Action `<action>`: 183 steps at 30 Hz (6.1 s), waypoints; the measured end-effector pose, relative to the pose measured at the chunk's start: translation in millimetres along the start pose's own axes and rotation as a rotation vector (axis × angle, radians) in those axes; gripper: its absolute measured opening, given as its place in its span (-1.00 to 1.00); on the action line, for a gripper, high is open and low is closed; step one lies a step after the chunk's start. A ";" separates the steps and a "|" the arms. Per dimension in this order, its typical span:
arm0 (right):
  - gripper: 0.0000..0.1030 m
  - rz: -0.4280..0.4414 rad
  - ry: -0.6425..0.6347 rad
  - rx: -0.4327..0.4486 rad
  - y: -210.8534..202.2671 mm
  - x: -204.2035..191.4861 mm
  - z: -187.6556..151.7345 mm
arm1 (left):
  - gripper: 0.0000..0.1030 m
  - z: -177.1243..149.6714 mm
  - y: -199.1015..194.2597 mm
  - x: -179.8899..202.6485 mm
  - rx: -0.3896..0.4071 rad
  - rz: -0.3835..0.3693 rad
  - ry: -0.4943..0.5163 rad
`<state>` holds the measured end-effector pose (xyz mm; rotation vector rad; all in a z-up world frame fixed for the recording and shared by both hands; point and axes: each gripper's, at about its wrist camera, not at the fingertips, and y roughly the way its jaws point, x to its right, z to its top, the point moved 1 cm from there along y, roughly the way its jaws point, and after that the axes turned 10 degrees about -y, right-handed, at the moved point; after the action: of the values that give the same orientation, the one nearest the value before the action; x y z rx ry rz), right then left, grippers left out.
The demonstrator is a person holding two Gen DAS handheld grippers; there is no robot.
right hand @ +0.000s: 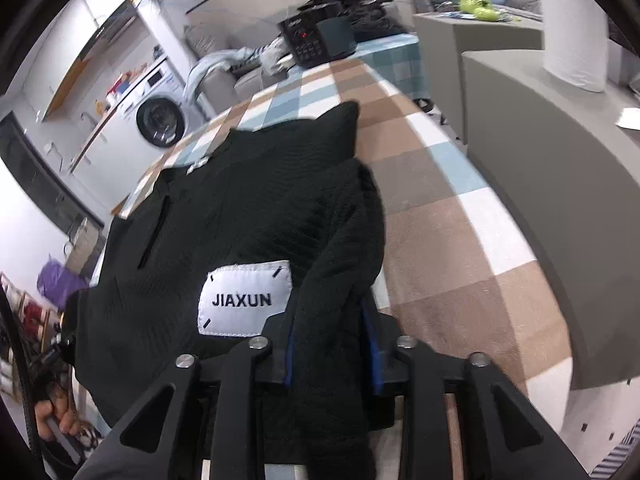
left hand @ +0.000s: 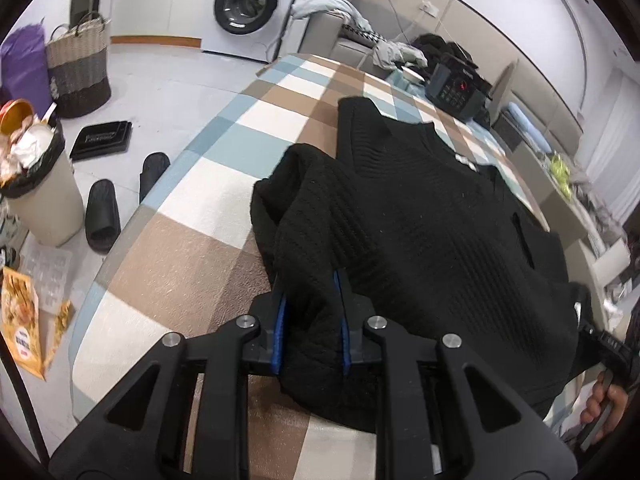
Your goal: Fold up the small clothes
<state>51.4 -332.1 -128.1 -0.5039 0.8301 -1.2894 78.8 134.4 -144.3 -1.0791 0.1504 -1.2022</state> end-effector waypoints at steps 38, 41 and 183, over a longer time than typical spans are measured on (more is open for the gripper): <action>0.01 0.066 0.103 0.008 -61.6 26.6 -59.6 | -0.81 -12.9 -47.1 -21.4 0.042 -0.049 -0.131; 0.01 0.069 0.103 -0.002 -55.9 26.7 -59.2 | -0.82 -10.1 -48.5 -20.0 0.045 -0.055 -0.134; -0.91 -0.156 -0.019 0.205 95.9 -3.5 188.9 | -0.96 201.5 119.3 73.9 0.143 -0.008 -0.031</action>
<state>257.9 -328.5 -80.7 -0.4225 0.6439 -1.4929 313.0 189.1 -94.7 -0.9739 0.0354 -1.1845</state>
